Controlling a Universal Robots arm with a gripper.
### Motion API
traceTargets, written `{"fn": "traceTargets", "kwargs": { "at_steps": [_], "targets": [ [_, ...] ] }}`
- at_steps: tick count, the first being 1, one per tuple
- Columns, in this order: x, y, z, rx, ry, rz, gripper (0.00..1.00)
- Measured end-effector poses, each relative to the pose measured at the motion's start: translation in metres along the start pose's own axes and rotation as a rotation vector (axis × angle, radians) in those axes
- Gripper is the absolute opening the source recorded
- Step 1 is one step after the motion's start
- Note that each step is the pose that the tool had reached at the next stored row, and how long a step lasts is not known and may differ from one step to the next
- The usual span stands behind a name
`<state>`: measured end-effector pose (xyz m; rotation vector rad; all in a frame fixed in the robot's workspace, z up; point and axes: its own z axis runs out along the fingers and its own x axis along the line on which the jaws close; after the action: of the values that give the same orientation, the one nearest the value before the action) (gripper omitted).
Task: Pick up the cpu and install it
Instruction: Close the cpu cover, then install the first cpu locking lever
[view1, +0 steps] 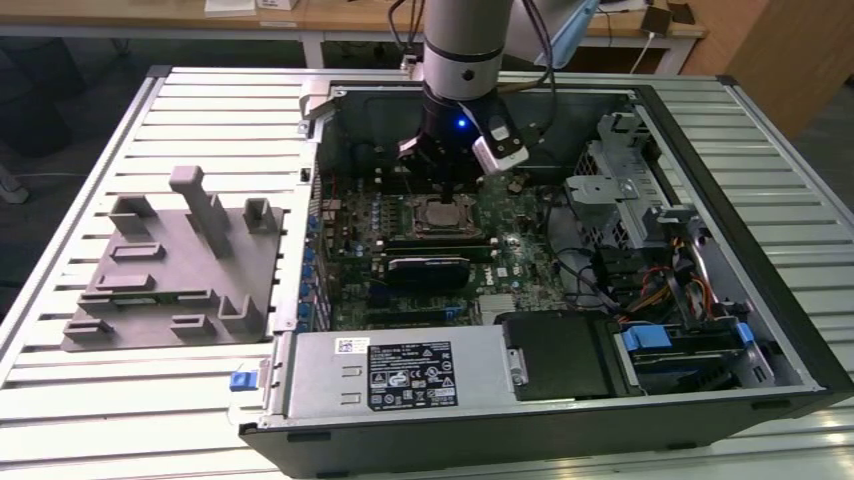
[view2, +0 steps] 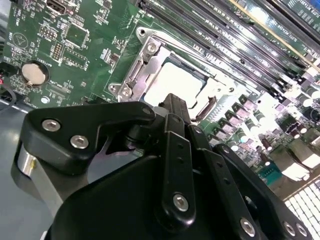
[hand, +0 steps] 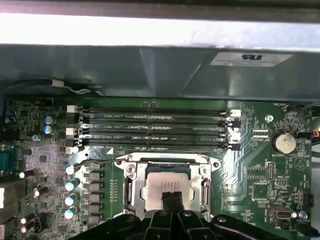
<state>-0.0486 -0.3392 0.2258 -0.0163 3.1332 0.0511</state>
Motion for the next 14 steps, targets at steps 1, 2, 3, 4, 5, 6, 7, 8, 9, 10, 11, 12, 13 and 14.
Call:
{"fn": "traceTargets", "kwargs": {
  "at_steps": [1, 2, 3, 4, 5, 6, 7, 8, 9, 10, 11, 12, 13, 14],
  "targets": [
    [0.0, 0.0001, -0.001, -0.0001, -0.0001, 0.0, 0.11],
    [-0.0001, 0.0001, -0.0026, -0.0001, -0.0001, 0.0, 0.11],
    [-0.0001, 0.0002, -0.0047, -0.0003, -0.0002, 0.0, 0.11],
    [-0.0001, 0.0003, -0.0072, -0.0003, -0.0002, 0.0, 0.11],
    [-0.0001, 0.0003, -0.0098, -0.0001, -0.0001, 0.001, 0.11],
    [-0.0002, 0.0004, -0.0123, -0.0002, -0.0002, 0.001, 0.11],
    [-0.0002, 0.0005, -0.0148, -0.0003, -0.0003, 0.002, 0.11],
    [-0.0002, 0.0006, -0.0171, -0.0001, -0.0004, 0.002, 0.11],
    [-0.0002, 0.0007, -0.0192, -0.0003, -0.0006, 0.002, 0.11],
    [-0.0002, 0.0007, -0.0207, -0.0002, -0.0006, 0.003, 0.11],
    [-0.0002, 0.0007, -0.0214, -0.0001, -0.0007, 0.003, 0.11],
    [-0.0003, 0.0007, -0.0213, -0.0003, -0.0008, 0.003, 0.11],
    [-0.0002, 0.0007, -0.0214, -0.0006, -0.0007, 0.003, 0.11],
    [-0.0002, 0.0007, -0.0214, -0.0009, -0.0007, 0.003, 0.11]
  ]
}}
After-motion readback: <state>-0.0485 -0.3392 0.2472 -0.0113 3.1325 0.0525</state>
